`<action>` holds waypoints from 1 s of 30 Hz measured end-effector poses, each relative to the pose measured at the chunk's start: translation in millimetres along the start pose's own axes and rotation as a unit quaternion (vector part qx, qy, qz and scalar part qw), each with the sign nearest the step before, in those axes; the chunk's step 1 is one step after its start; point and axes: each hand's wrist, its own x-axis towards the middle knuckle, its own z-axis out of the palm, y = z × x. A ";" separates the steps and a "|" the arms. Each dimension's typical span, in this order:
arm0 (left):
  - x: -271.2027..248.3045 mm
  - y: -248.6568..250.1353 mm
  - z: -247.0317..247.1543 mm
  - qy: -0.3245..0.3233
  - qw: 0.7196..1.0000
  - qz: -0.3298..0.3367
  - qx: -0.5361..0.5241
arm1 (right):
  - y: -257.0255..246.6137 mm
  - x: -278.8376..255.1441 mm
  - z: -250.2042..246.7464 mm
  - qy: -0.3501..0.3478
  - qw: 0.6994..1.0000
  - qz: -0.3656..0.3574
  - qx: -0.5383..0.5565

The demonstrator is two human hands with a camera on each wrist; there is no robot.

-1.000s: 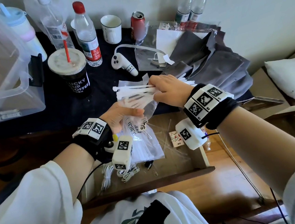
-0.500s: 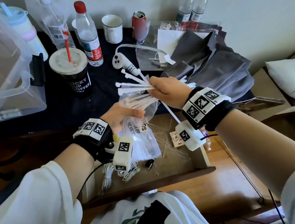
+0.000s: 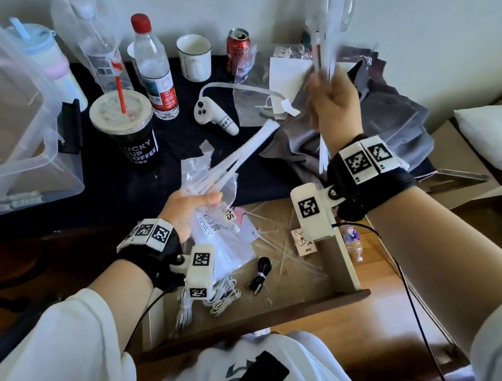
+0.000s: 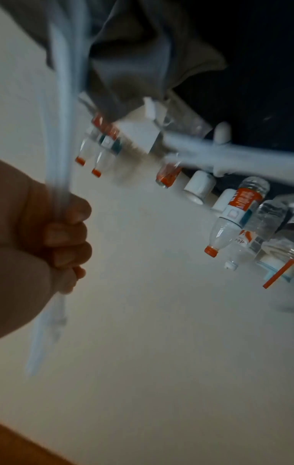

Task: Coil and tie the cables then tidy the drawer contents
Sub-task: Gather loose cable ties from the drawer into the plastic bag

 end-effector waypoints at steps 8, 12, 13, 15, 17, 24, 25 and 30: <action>-3.2 19.2 19.6 -0.091 0.993 0.070 -0.021 | 14.5 -32.9 25.4 -0.121 0.956 0.258 0.066; -7.9 17.6 28.2 -0.123 0.988 0.075 0.049 | 0.8 -24.6 31.7 -0.095 0.963 0.229 0.102; -6.4 17.2 27.5 -0.123 0.988 0.074 0.060 | -1.7 -21.6 30.8 -0.097 0.970 0.209 0.082; -6.1 18.1 27.0 -0.134 0.984 0.079 0.083 | -7.1 -16.7 26.3 -0.118 0.979 0.162 0.037; -10.0 20.9 28.2 -0.162 0.975 0.099 0.112 | -9.9 -12.3 20.8 -0.146 0.981 0.128 0.019; -21.2 26.3 35.0 -0.147 0.972 0.126 0.132 | -14.6 -14.6 17.2 -0.270 0.948 0.088 -0.140; -22.8 28.5 35.5 -0.147 0.973 0.119 0.132 | -16.7 -13.7 15.5 -0.235 0.958 0.068 -0.148; -24.6 35.9 40.9 -0.188 0.971 0.114 0.090 | -17.6 -14.8 13.1 -0.261 0.941 0.066 -0.204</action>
